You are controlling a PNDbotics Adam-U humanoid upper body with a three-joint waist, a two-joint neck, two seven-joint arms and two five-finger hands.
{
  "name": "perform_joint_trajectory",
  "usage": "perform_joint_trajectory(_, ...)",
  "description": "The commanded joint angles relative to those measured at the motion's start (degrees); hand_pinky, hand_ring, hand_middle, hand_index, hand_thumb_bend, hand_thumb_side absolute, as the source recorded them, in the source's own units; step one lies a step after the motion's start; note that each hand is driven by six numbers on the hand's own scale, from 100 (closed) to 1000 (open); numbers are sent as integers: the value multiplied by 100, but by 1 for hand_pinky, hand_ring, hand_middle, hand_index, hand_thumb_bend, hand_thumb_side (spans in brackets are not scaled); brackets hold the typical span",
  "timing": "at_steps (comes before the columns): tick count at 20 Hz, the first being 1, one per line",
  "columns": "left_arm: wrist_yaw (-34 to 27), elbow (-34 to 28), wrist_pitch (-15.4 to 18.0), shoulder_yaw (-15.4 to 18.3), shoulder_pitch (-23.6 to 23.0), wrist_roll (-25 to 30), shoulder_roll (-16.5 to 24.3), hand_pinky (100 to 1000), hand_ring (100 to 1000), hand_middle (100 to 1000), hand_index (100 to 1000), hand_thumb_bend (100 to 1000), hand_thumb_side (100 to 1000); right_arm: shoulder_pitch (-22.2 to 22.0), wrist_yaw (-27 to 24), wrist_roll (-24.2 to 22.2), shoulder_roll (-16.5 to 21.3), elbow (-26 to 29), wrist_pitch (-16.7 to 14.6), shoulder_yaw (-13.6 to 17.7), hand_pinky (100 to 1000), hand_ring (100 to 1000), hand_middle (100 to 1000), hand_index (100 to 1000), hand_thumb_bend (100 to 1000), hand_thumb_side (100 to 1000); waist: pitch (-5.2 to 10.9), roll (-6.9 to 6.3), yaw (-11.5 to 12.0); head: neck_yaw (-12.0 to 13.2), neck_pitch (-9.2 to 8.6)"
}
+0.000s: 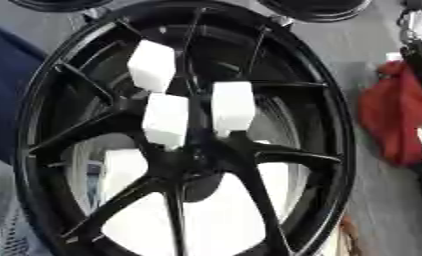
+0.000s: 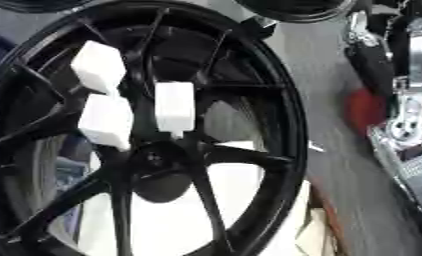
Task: Pull the pin out of the wheel hub.
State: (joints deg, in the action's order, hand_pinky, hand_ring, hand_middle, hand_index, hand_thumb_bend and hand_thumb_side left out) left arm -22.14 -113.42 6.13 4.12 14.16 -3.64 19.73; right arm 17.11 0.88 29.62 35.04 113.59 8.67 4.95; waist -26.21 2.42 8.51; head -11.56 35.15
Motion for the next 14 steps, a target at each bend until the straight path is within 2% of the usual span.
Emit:
perform_joint_trajectory(1, 17, -117, 44, 67, 55, -11, 178, 956, 527, 683, 800, 174, 931, 27, 15, -7, 87, 101, -7, 79, 764, 653, 733, 901, 100, 542, 165, 1, -18, 22, -46)
perform_joint_trajectory(4, 59, -117, 151, 77, 99, -6, 356, 951, 526, 685, 803, 161, 917, 11, 13, -3, 75, 101, -4, 85, 763, 653, 733, 901, 100, 543, 184, 5, -24, 42, -29)
perform_joint_trajectory(8, 229, -117, 372, 55, 221, 54, 812, 943, 524, 688, 808, 159, 900, 3, 11, -15, 72, 101, 2, 81, 764, 654, 734, 901, 100, 542, 228, 0, -54, 53, -10)
perform_joint_trajectory(14, 411, -117, 671, -34, 515, 219, 1880, 924, 524, 689, 814, 134, 854, -46, 24, -37, 100, 101, 25, 90, 764, 654, 734, 900, 100, 541, 308, -26, -104, 35, 44)
